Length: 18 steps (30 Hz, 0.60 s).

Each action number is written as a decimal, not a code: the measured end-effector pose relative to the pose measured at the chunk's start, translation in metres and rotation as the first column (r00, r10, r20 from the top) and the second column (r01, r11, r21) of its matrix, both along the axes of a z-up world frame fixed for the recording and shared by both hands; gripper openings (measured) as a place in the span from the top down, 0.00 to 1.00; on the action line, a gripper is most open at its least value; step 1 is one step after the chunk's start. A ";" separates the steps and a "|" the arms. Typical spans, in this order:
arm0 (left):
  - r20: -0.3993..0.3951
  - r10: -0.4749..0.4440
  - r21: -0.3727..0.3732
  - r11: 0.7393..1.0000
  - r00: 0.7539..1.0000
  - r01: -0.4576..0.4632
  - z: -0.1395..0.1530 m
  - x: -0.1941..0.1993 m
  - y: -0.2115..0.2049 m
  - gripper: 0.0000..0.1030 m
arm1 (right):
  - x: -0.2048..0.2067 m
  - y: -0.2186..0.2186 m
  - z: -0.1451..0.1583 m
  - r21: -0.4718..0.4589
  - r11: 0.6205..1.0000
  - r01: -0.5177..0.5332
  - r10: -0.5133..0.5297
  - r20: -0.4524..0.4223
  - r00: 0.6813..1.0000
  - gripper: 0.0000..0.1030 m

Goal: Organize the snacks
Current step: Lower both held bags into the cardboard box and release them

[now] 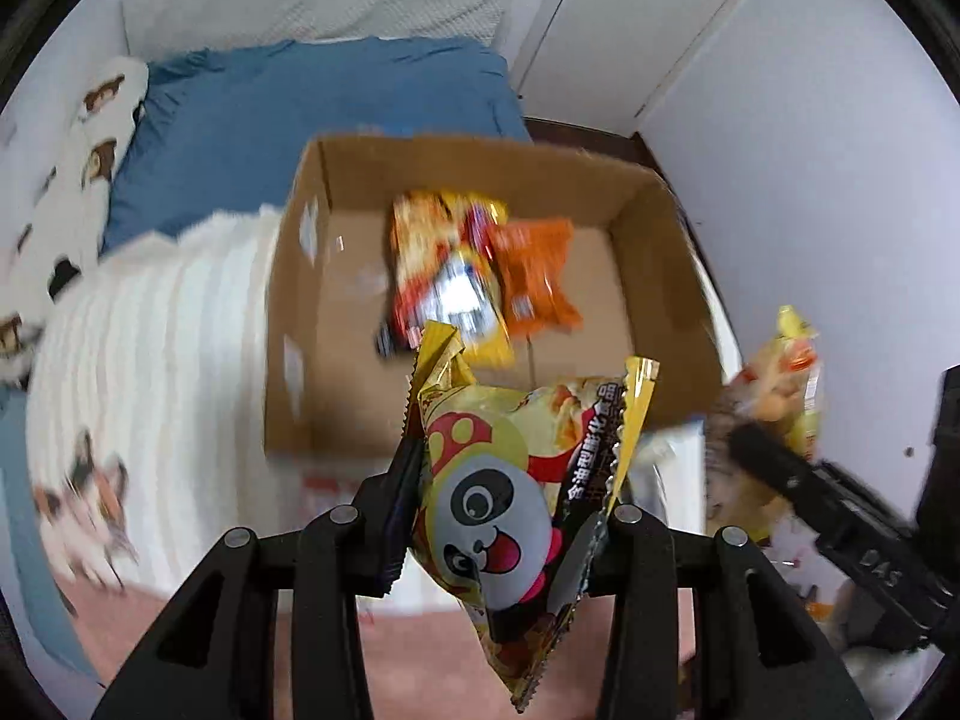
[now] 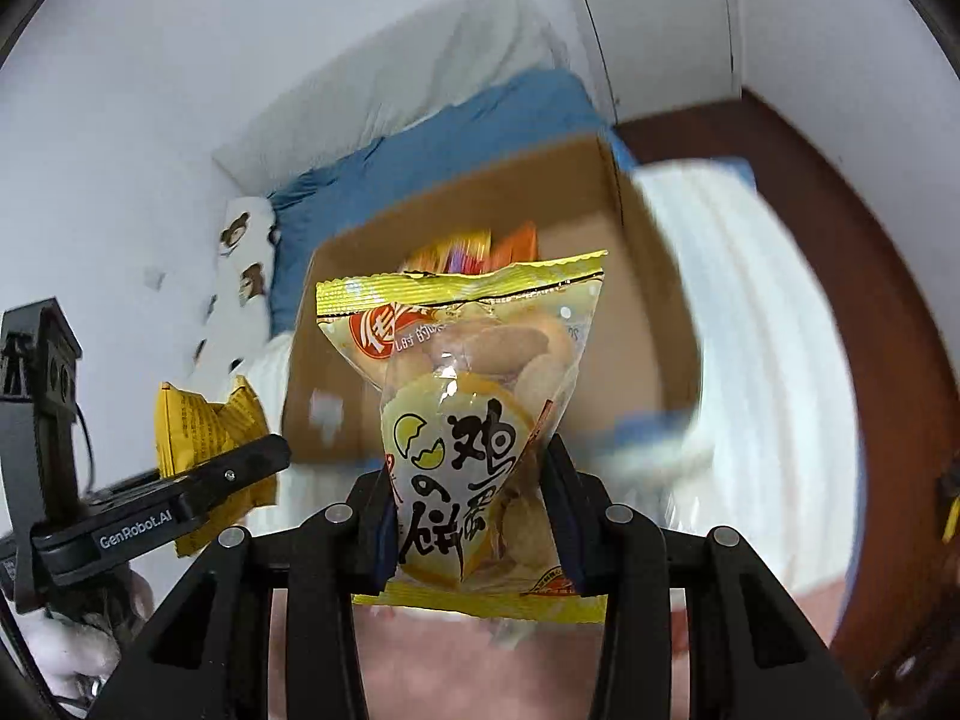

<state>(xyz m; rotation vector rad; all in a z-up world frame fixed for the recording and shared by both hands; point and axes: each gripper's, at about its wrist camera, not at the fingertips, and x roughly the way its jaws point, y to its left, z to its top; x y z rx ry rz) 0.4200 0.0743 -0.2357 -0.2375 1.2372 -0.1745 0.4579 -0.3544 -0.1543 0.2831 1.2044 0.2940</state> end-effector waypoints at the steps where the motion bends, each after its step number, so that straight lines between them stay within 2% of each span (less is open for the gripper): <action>1: -0.010 0.007 0.010 1.000 1.000 -0.006 -0.002 0.017 -0.002 0.62 | 0.022 0.002 0.000 -0.019 1.000 0.001 -0.001 0.002 1.000 0.58; 8: -0.117 0.057 0.104 0.994 0.992 -0.045 -0.047 0.117 0.007 0.62 | 0.127 0.020 -0.038 -0.135 0.991 -0.025 0.018 -0.052 0.998 0.58; 14: -0.203 0.076 0.139 0.989 0.976 -0.048 -0.095 0.167 0.011 0.62 | 0.182 0.034 -0.086 -0.211 0.976 -0.058 0.034 -0.116 0.993 0.57; 15: -0.210 0.090 0.136 0.989 0.974 -0.062 -0.100 0.174 0.013 0.59 | 0.187 0.035 -0.094 -0.221 0.973 -0.061 0.033 -0.128 0.991 0.54; 16: -0.219 0.102 0.121 0.990 0.970 -0.077 -0.106 0.178 0.016 0.55 | 0.195 0.039 -0.104 -0.237 0.968 -0.078 0.043 -0.149 0.988 0.36; 18: -0.228 0.122 0.112 0.989 0.966 -0.098 -0.114 0.186 0.021 0.14 | 0.199 0.040 -0.115 -0.238 0.967 -0.085 0.044 -0.173 0.984 0.07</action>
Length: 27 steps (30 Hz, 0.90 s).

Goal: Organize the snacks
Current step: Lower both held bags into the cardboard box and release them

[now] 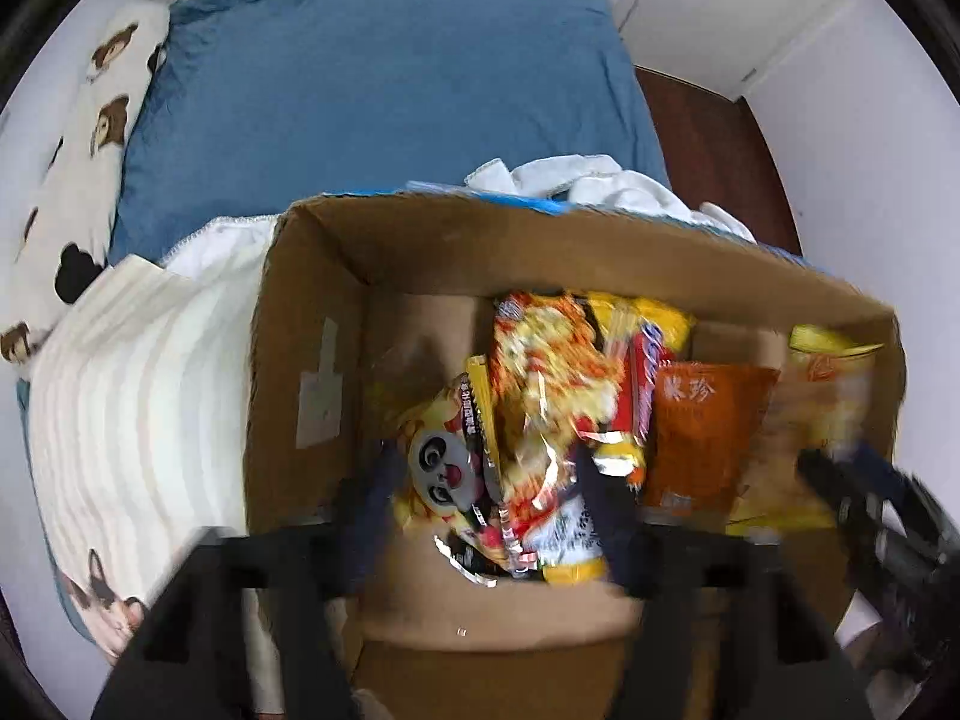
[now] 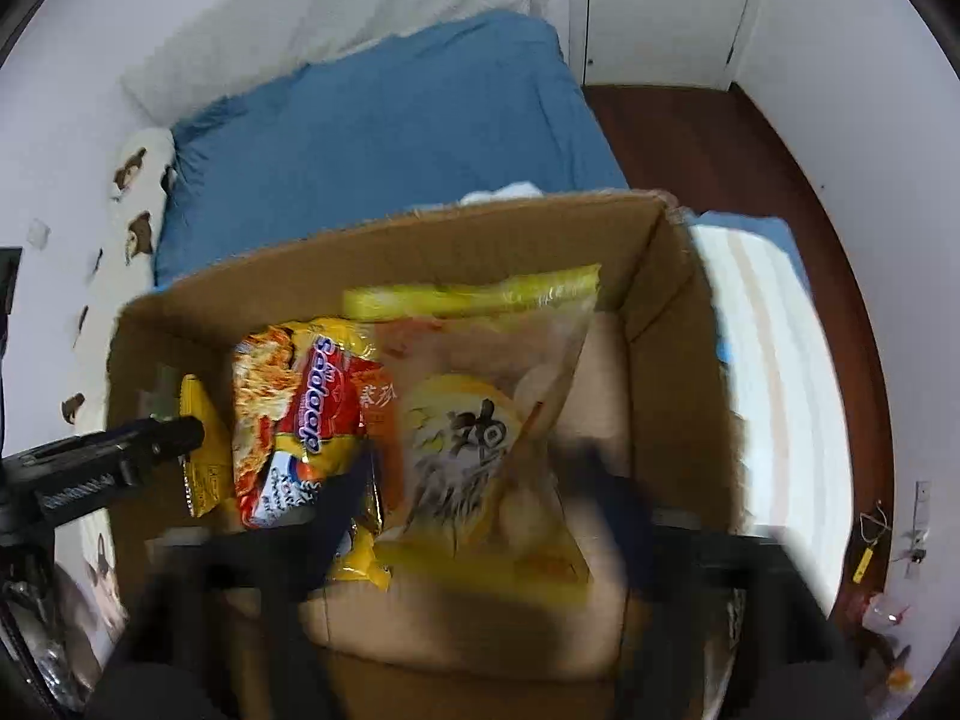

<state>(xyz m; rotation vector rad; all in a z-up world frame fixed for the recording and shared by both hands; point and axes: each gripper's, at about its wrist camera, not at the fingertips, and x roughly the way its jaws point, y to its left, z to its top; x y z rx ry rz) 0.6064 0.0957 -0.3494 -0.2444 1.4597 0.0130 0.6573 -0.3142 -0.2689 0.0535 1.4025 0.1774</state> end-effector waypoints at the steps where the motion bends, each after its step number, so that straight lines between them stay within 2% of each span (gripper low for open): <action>1: 0.004 0.007 -0.003 1.000 1.000 -0.007 -0.001 0.002 0.001 0.09 | 0.003 0.001 -0.004 0.003 1.000 -0.003 0.003 -0.005 1.000 0.07; 6: 0.027 0.008 -0.017 1.000 1.000 -0.008 -0.002 0.001 0.002 0.09 | -0.001 0.006 -0.006 0.012 1.000 -0.020 0.020 -0.015 1.000 0.07; 14: 0.117 -0.028 0.036 0.999 0.993 0.024 0.019 -0.021 -0.011 0.09 | -0.019 0.003 0.003 0.030 1.000 -0.008 0.008 0.013 1.000 0.07; 19: 0.194 -0.050 0.045 0.998 0.980 0.042 0.045 -0.054 -0.019 0.09 | -0.050 -0.003 0.024 0.054 0.998 -0.009 0.006 0.056 0.998 0.07; 23: 0.276 -0.065 0.069 0.996 0.959 0.047 0.074 -0.091 -0.025 0.09 | -0.081 -0.007 0.047 0.077 0.997 -0.012 0.003 0.105 0.994 0.07; 27: 0.324 -0.070 0.070 0.996 0.944 0.050 0.097 -0.127 -0.027 0.09 | -0.115 -0.012 0.068 0.123 0.992 -0.006 -0.011 0.134 0.991 0.07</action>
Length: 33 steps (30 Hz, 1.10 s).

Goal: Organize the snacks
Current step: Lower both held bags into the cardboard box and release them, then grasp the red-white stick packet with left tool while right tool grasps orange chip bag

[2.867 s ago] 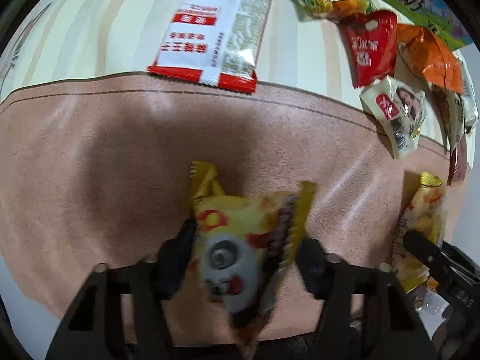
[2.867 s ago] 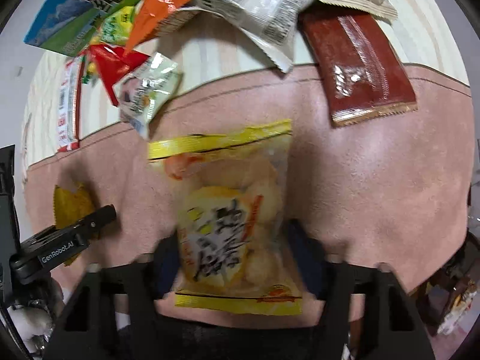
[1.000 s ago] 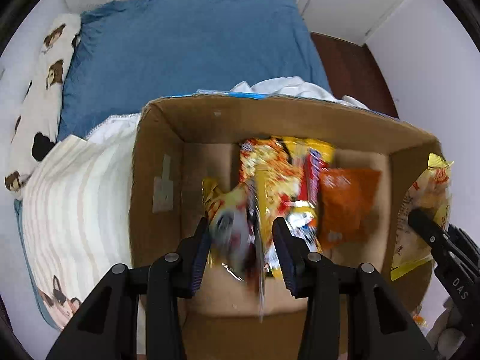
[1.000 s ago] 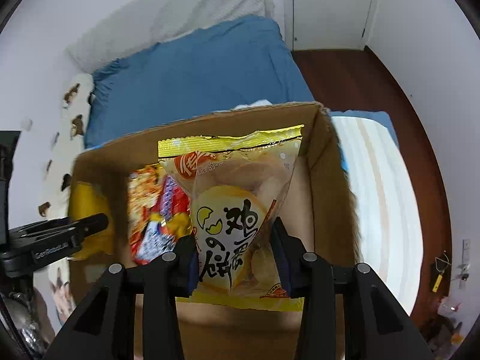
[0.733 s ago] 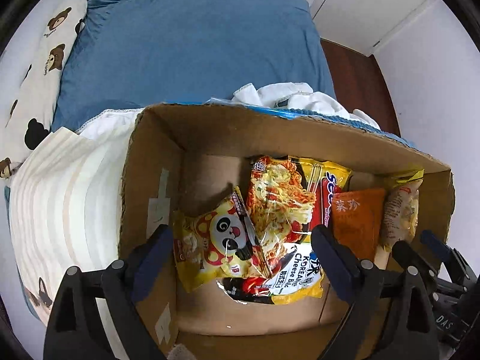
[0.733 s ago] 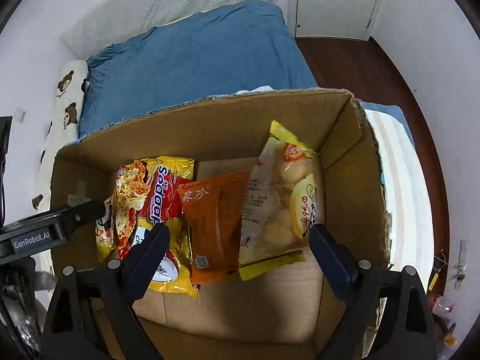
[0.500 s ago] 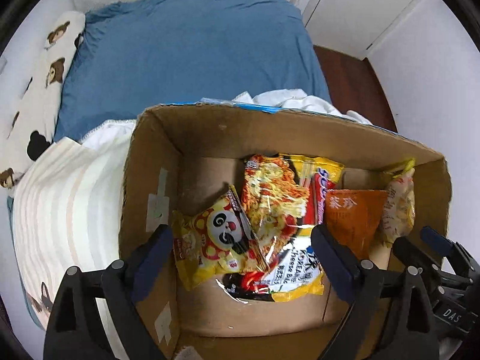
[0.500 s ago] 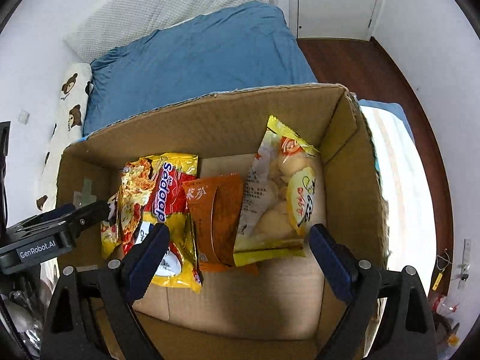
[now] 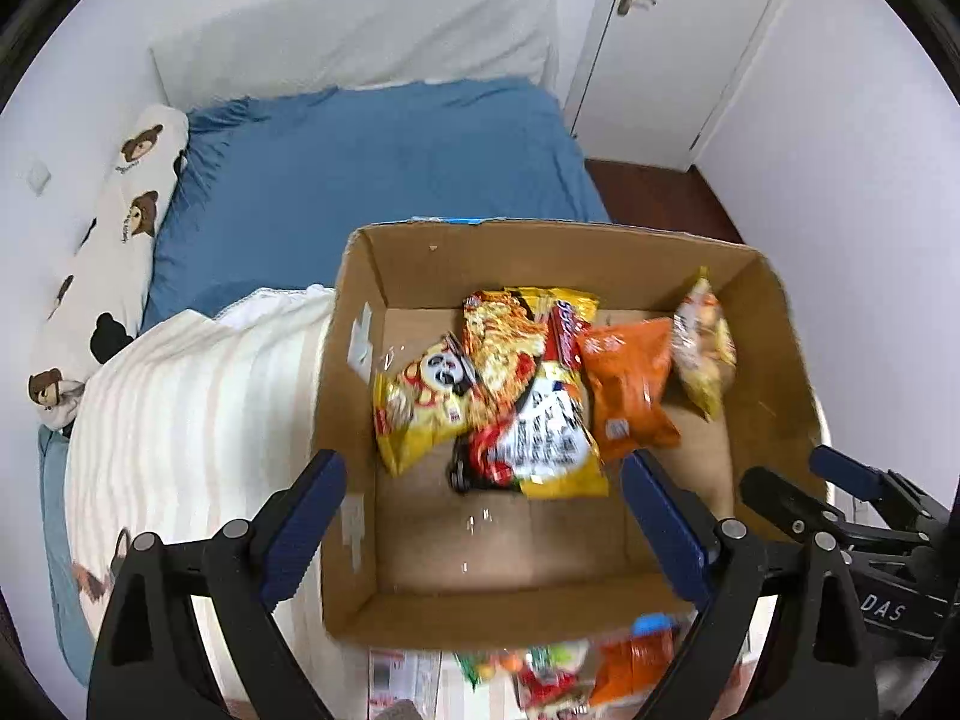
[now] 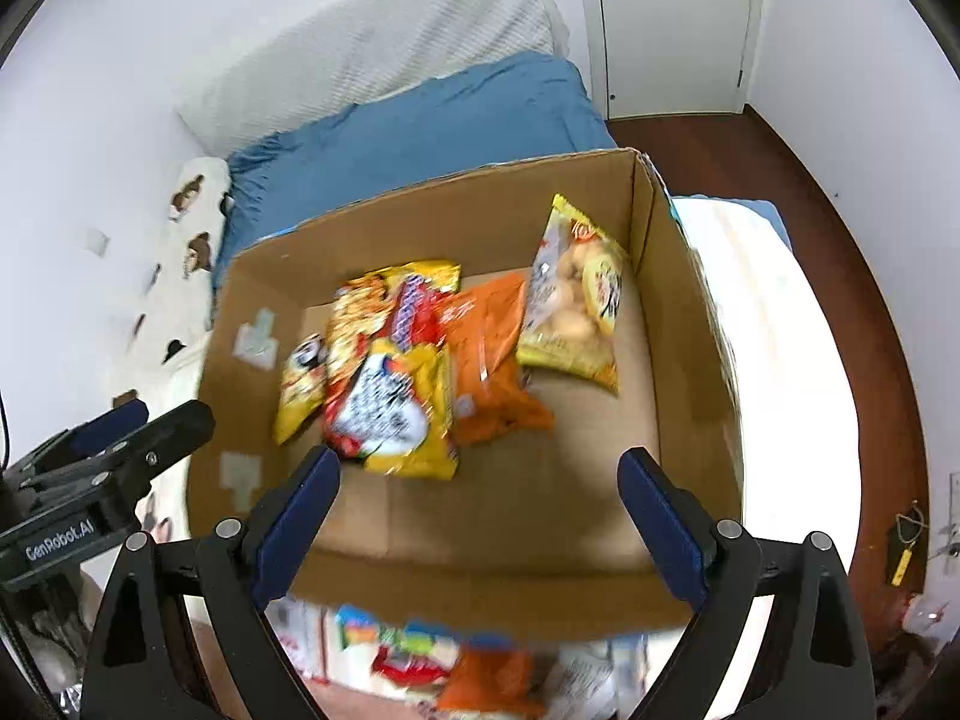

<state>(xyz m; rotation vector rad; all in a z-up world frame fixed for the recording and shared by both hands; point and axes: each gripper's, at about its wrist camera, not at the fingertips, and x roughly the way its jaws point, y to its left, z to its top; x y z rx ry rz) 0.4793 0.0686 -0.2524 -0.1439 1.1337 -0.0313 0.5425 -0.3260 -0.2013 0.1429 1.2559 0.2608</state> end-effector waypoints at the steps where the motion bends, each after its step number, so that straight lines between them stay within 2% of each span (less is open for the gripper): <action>1: 0.008 -0.001 0.004 1.000 1.000 0.001 0.004 -0.008 -0.001 0.09 | -0.013 -0.001 0.006 0.012 1.000 0.004 -0.005 0.013 1.000 0.07; 5: 0.036 0.005 0.038 0.999 0.999 -0.006 0.010 -0.054 0.002 0.09 | -0.058 -0.005 0.015 0.054 0.999 0.004 -0.006 0.032 0.999 0.07; 9: -0.005 0.015 0.065 0.998 1.000 -0.015 -0.014 -0.094 0.008 0.09 | -0.097 -0.008 -0.002 0.088 0.996 0.013 -0.011 -0.026 1.000 0.07; 11: -0.055 0.031 0.072 0.997 0.998 -0.027 -0.038 -0.111 0.015 0.09 | -0.113 -0.011 -0.019 0.090 0.996 0.027 -0.022 -0.065 0.998 0.07; 14: -0.177 0.053 0.045 0.998 0.983 -0.045 -0.088 -0.127 0.026 0.09 | -0.126 -0.010 -0.049 0.062 0.998 0.031 -0.024 -0.118 0.993 0.10; 18: -0.264 0.060 0.055 0.997 0.963 -0.047 -0.138 -0.133 0.026 0.09 | -0.128 0.000 -0.084 -0.007 1.000 0.001 -0.002 -0.170 0.985 0.23; 21: -0.322 0.052 0.061 0.998 0.945 -0.034 -0.166 -0.128 0.022 0.09 | -0.123 0.012 -0.107 -0.056 0.998 -0.033 0.020 -0.207 0.978 0.25; 23: -0.355 0.038 0.070 0.997 0.934 -0.014 -0.185 -0.122 0.018 0.09 | -0.119 0.023 -0.126 -0.104 0.992 -0.071 0.043 -0.254 0.966 0.36; 24: -0.363 0.037 0.077 0.997 0.931 -0.009 -0.191 -0.119 0.017 0.11 | -0.120 0.026 -0.135 -0.121 0.989 -0.082 0.046 -0.275 0.960 0.48; 25: -0.366 0.034 0.073 0.997 0.930 -0.007 -0.196 -0.117 0.016 0.16 | -0.121 0.029 -0.141 -0.132 0.987 -0.094 0.053 -0.286 0.957 0.51; 27: -0.360 0.040 0.074 0.997 0.932 -0.014 -0.202 -0.117 0.017 0.38 | -0.126 0.029 -0.142 -0.148 0.985 -0.092 0.050 -0.264 0.963 0.53; 29: -0.347 0.043 0.054 0.998 0.937 -0.026 -0.198 -0.122 0.019 0.50 | -0.135 0.028 -0.137 -0.139 0.986 -0.087 0.050 -0.252 0.966 0.54; 33: -0.366 0.059 0.002 0.998 0.929 -0.063 -0.196 -0.147 0.025 0.51 | -0.162 0.016 -0.123 -0.081 0.994 -0.068 0.047 -0.237 0.970 0.54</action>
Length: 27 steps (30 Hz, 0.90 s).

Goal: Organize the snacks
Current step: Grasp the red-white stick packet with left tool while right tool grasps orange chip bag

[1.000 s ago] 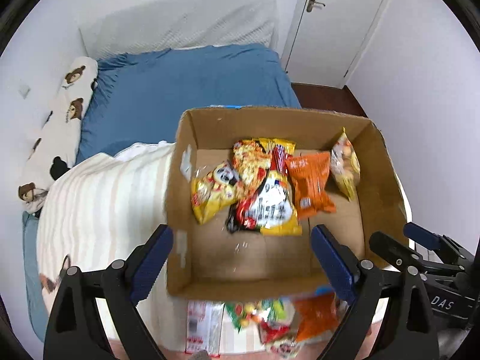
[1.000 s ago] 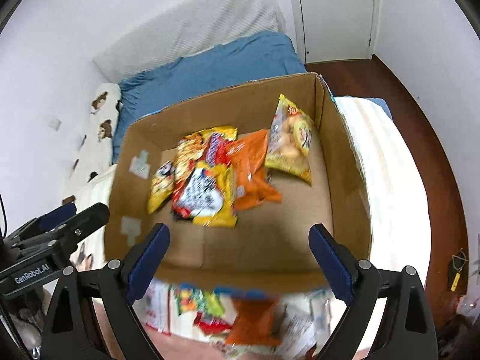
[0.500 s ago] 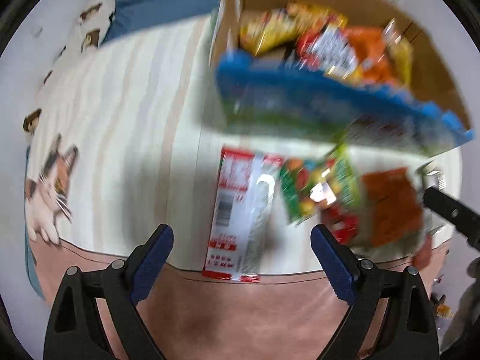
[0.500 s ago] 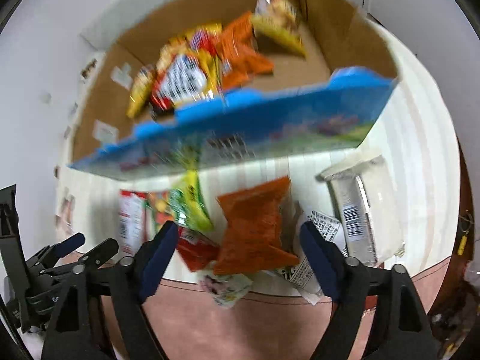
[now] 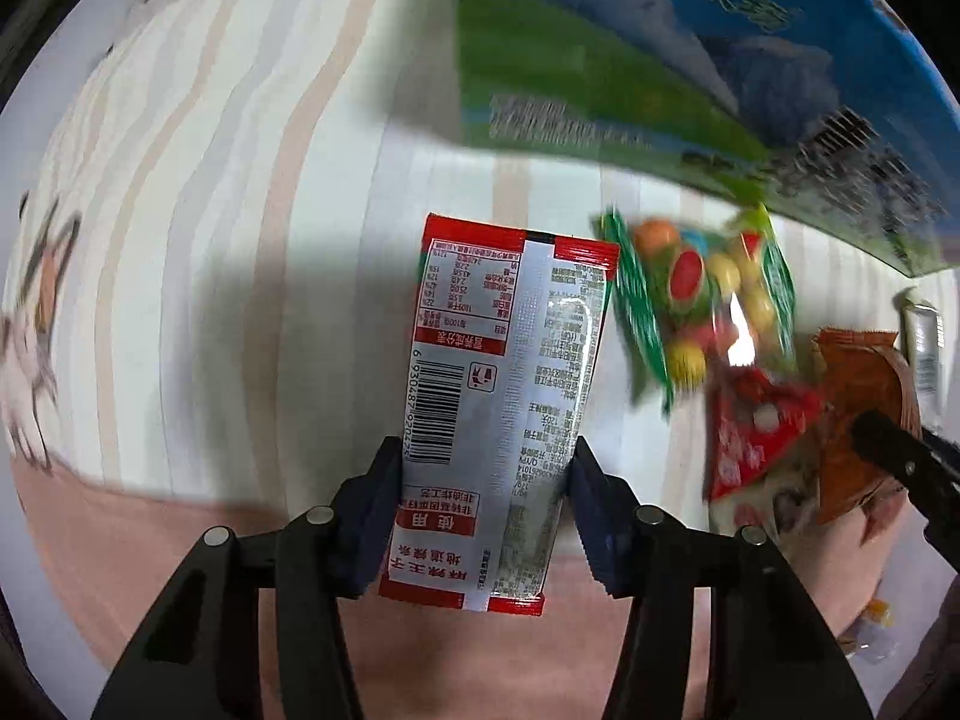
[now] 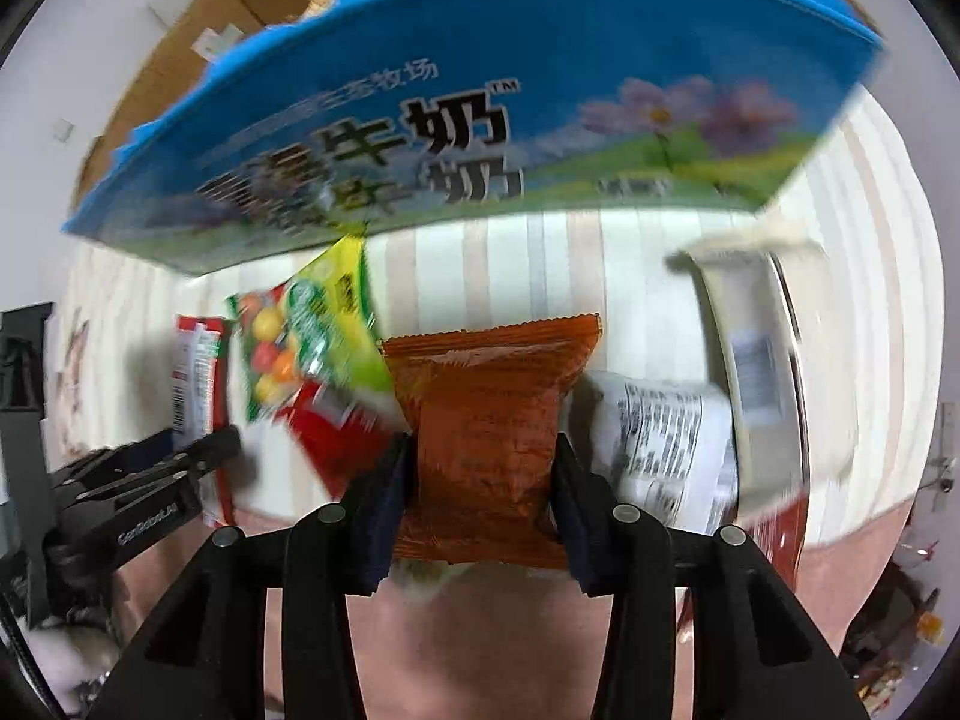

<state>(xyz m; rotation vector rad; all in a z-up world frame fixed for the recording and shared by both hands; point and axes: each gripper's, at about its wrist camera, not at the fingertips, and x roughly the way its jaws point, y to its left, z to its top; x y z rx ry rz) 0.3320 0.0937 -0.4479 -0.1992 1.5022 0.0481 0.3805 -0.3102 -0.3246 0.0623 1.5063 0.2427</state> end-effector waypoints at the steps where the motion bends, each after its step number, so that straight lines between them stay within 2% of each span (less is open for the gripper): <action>1: -0.007 0.009 -0.006 1.000 1.000 -0.009 0.000 -0.009 0.001 0.51 | -0.012 -0.005 0.006 0.022 1.000 0.004 -0.004 0.007 1.000 0.54; 6: -0.047 0.030 -0.031 0.999 0.998 -0.031 -0.004 -0.065 -0.003 0.51 | -0.066 -0.024 0.019 0.087 0.996 0.024 -0.025 0.003 1.000 0.54; 10: -0.093 0.019 -0.045 0.999 0.995 -0.024 -0.022 -0.095 -0.012 0.51 | -0.107 -0.037 0.006 0.073 0.997 0.037 -0.036 -0.020 0.999 0.54; 14: -0.112 -0.001 -0.034 0.999 0.994 -0.003 -0.039 -0.099 -0.021 0.50 | -0.116 -0.043 -0.024 0.070 0.996 0.051 -0.044 -0.101 0.994 0.53; 16: -0.119 -0.006 -0.035 0.999 0.993 0.002 -0.044 -0.095 -0.020 0.49 | -0.119 -0.046 -0.037 0.074 0.995 0.063 -0.053 -0.138 0.989 0.44; 18: -0.123 -0.008 -0.036 0.999 0.992 0.004 -0.047 -0.088 -0.024 0.49 | -0.118 -0.048 -0.042 0.091 0.993 0.080 -0.065 -0.152 0.986 0.39; 21: -0.117 -0.003 -0.034 0.999 0.993 0.000 -0.052 -0.088 -0.023 0.49 | -0.117 -0.044 -0.046 0.077 0.994 0.072 -0.060 -0.150 0.987 0.38; 23: -0.107 -0.005 -0.025 1.000 0.994 0.002 -0.041 -0.094 -0.024 0.53 | -0.118 -0.040 -0.049 0.049 0.998 0.050 -0.043 -0.135 0.990 0.45; 24: -0.096 -0.007 -0.018 1.000 0.995 0.005 -0.038 -0.096 -0.025 0.56 | -0.119 -0.038 -0.049 0.047 0.998 0.051 -0.044 -0.129 0.991 0.53; 27: -0.071 -0.008 -0.024 1.000 0.997 0.006 -0.024 -0.102 -0.027 0.60 | -0.121 -0.025 -0.043 0.037 0.999 0.032 -0.028 -0.109 0.994 0.57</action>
